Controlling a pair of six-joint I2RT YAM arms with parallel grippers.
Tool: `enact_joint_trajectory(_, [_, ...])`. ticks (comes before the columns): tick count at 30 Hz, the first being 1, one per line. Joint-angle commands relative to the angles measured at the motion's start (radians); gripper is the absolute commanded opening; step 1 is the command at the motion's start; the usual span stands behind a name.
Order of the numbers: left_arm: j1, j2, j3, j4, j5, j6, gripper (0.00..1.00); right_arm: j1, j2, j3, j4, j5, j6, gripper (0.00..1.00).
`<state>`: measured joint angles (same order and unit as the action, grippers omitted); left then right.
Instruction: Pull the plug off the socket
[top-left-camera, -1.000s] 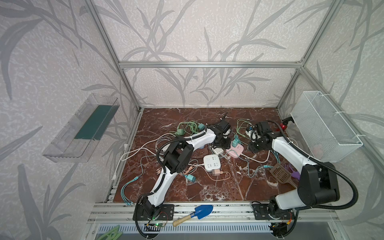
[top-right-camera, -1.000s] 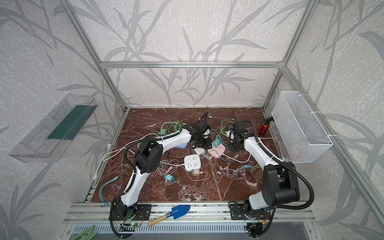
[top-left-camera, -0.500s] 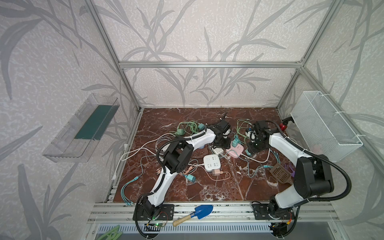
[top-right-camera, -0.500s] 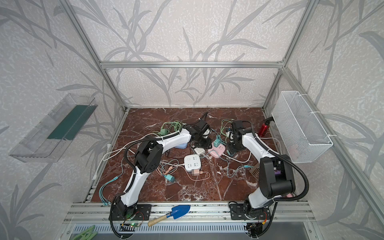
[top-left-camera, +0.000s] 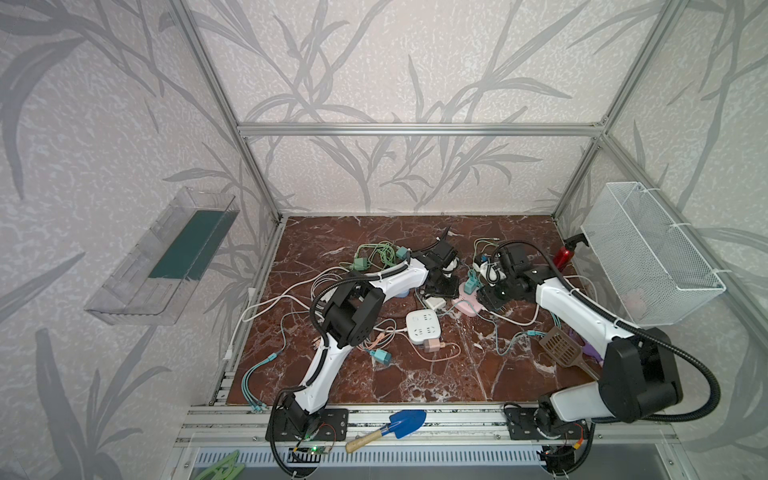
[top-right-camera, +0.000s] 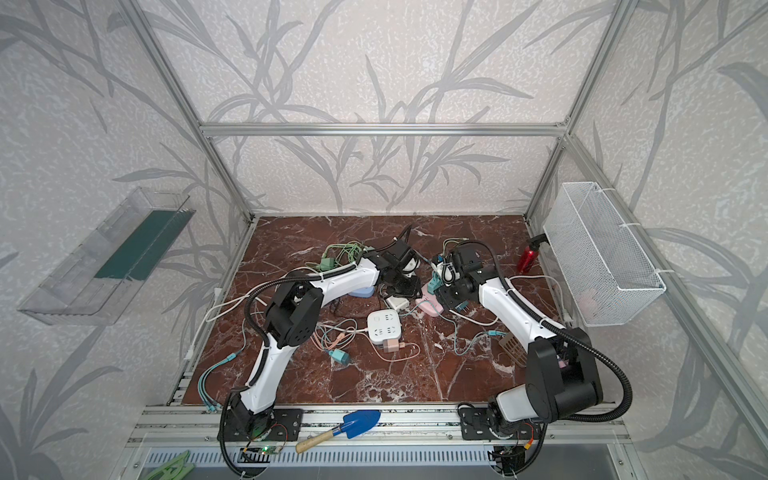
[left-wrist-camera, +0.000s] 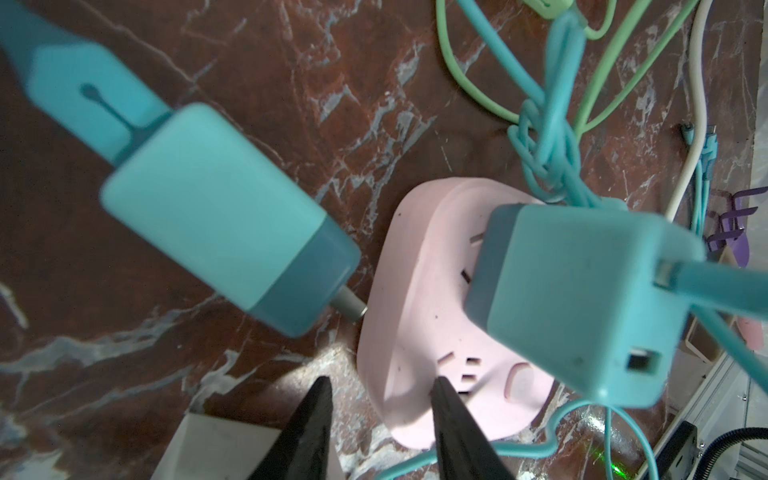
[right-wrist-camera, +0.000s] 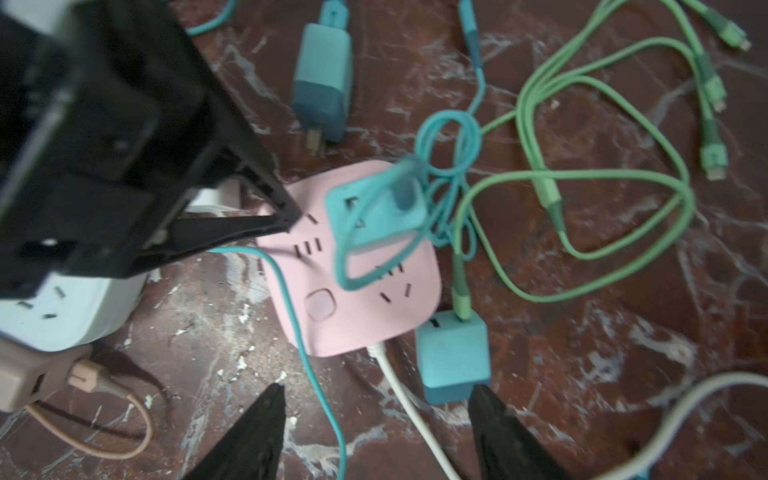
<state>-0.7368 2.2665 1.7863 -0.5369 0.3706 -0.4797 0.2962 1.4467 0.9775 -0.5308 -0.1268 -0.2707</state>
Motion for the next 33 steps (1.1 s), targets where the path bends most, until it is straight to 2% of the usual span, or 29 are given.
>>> enact_joint_trajectory(1, [0.005, -0.032, -0.009, -0.033, 0.014, 0.001, 0.42, -0.003, 0.008, -0.029, 0.138, -0.050, -0.042, 0.71])
enact_joint_trajectory(5, [0.005, -0.020, -0.004, -0.036, 0.024, 0.000, 0.42, -0.003, 0.073, -0.010, 0.189, -0.074, -0.094, 0.71])
enact_joint_trajectory(14, [0.001, 0.011, 0.024, -0.061, 0.042, 0.008, 0.42, -0.003, 0.219, 0.090, 0.176, -0.116, -0.152, 0.70])
enact_joint_trajectory(20, [-0.001, 0.025, 0.043, -0.079, 0.032, 0.012, 0.42, -0.003, 0.286, 0.139, 0.147, -0.131, -0.182, 0.58])
enact_joint_trajectory(30, [-0.004, 0.046, 0.051, -0.088, 0.034, 0.015, 0.40, -0.003, 0.319, 0.142, 0.174, -0.140, -0.202, 0.61])
enact_joint_trajectory(33, [-0.005, 0.053, 0.052, -0.091, 0.033, 0.018, 0.39, -0.002, 0.340, 0.161, 0.161, -0.164, -0.206, 0.56])
